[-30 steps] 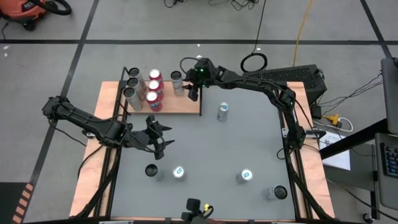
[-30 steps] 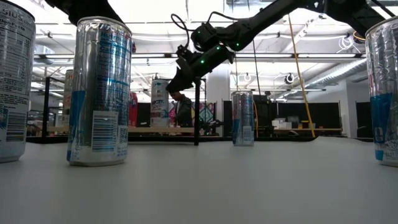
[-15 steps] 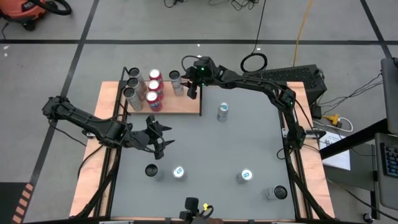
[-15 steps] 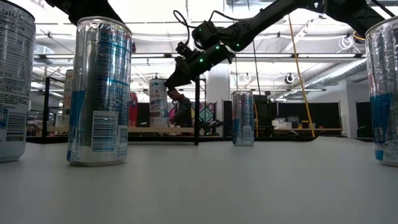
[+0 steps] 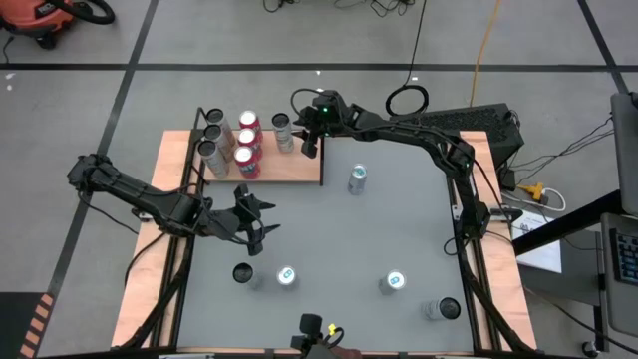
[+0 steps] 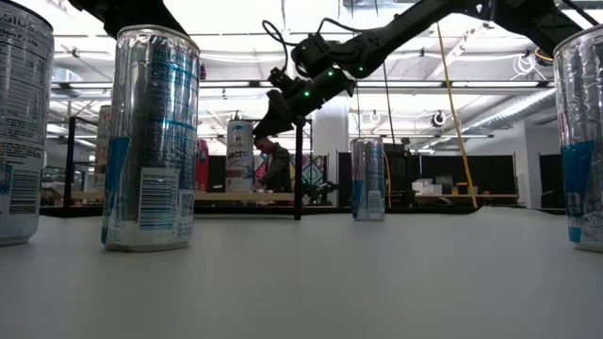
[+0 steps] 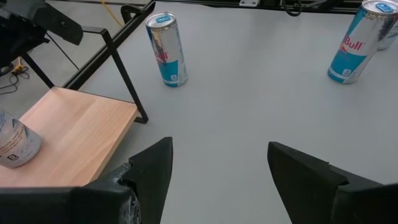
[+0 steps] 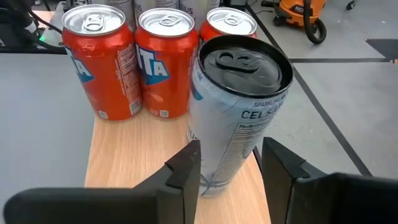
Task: Place canned beverage on shelf
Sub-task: Put the right white-blue soda can on the shelf aligned with the other white-blue soda can
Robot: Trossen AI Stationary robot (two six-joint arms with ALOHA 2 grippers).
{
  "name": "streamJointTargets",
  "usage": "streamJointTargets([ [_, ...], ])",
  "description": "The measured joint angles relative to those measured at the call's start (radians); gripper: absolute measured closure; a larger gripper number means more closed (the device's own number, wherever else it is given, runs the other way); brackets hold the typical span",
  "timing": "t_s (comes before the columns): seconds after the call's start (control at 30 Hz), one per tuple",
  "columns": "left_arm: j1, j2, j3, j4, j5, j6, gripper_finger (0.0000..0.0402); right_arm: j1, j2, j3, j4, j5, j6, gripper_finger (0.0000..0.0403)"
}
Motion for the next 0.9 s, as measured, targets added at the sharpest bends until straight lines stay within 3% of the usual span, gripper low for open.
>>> streamJointTargets([
  [0.2,0.0,0.0,0.0,0.0,0.0,0.0,0.0142,0.002,-0.004,0.0,-0.023,-0.004,-0.001,0.0299],
  [0.5,0.0,0.0,0.0,0.003,0.0,0.007,0.0142,0.069,-0.207,0.0,-0.399,-0.008,-0.001,0.0299],
  [0.77,0.0,0.0,0.0,0.028,0.0,0.008,0.0142,0.245,-0.445,0.0,-0.826,0.006,0.079,0.0298],
  [0.9,0.0,0.0,0.0,0.087,0.0,0.013,0.0142,0.385,-0.535,0.0,-0.947,0.131,0.164,0.0298],
])
